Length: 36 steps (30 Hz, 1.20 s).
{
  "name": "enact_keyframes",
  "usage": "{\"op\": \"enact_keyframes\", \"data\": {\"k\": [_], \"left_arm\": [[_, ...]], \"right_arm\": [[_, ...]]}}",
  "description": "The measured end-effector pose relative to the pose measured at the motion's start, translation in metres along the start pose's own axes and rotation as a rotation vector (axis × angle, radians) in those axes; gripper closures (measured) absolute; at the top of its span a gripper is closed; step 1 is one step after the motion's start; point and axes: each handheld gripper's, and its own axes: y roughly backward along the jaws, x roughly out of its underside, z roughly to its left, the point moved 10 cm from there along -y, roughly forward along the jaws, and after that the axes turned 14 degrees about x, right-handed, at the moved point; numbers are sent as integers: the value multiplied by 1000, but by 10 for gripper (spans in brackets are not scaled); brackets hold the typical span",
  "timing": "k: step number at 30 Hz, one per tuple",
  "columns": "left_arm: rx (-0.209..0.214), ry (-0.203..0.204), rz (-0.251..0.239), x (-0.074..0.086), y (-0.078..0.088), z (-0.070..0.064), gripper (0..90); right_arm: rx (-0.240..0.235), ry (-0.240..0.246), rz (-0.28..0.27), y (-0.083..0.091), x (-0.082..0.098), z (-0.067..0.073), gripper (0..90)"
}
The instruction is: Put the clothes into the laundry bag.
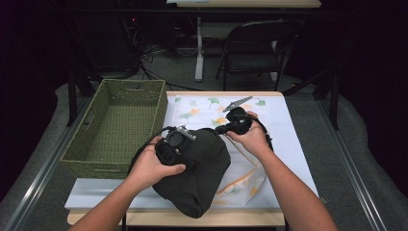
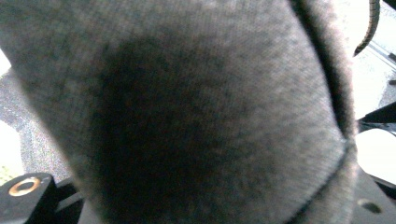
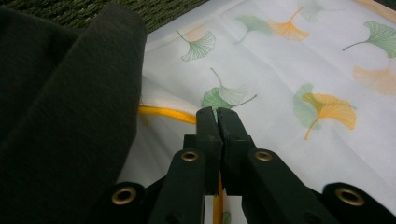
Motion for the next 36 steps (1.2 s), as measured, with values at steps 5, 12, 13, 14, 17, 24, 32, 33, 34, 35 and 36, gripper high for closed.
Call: {"op": "enact_keyframes", "data": {"k": [5, 12, 13, 14, 17, 24, 32, 33, 34, 35, 36], "left_arm": [[4, 0, 0, 0, -10, 0, 496], [7, -5, 10, 0, -19, -3, 496], [7, -5, 10, 0, -19, -3, 496], [7, -5, 10, 0, -19, -3, 496], [14, -20, 10, -1, -28, -8, 496], [20, -32, 21, -3, -37, -12, 496], [15, -29, 25, -4, -50, -9, 496], [13, -29, 25, -5, -51, -9, 496], [14, -26, 28, -4, -53, -8, 496], [14, -25, 28, -5, -54, -8, 496], [13, -26, 31, -4, -55, -7, 496]], "right_arm": [[-2, 2, -7, 1, -1, 1, 884], [-5, 5, -12, 3, -2, 3, 884], [-6, 6, -13, 3, -2, 4, 884], [-6, 6, -13, 3, -2, 4, 884], [-6, 6, -13, 3, -2, 4, 884], [-7, 12, -16, 5, -3, 6, 884], [-7, 11, -23, 6, -5, 7, 883], [-8, 12, -25, 6, -5, 7, 883], [-8, 10, -24, 6, -5, 7, 884], [-7, 11, -26, 6, -5, 7, 884], [-8, 11, -27, 7, -5, 7, 884]]}}
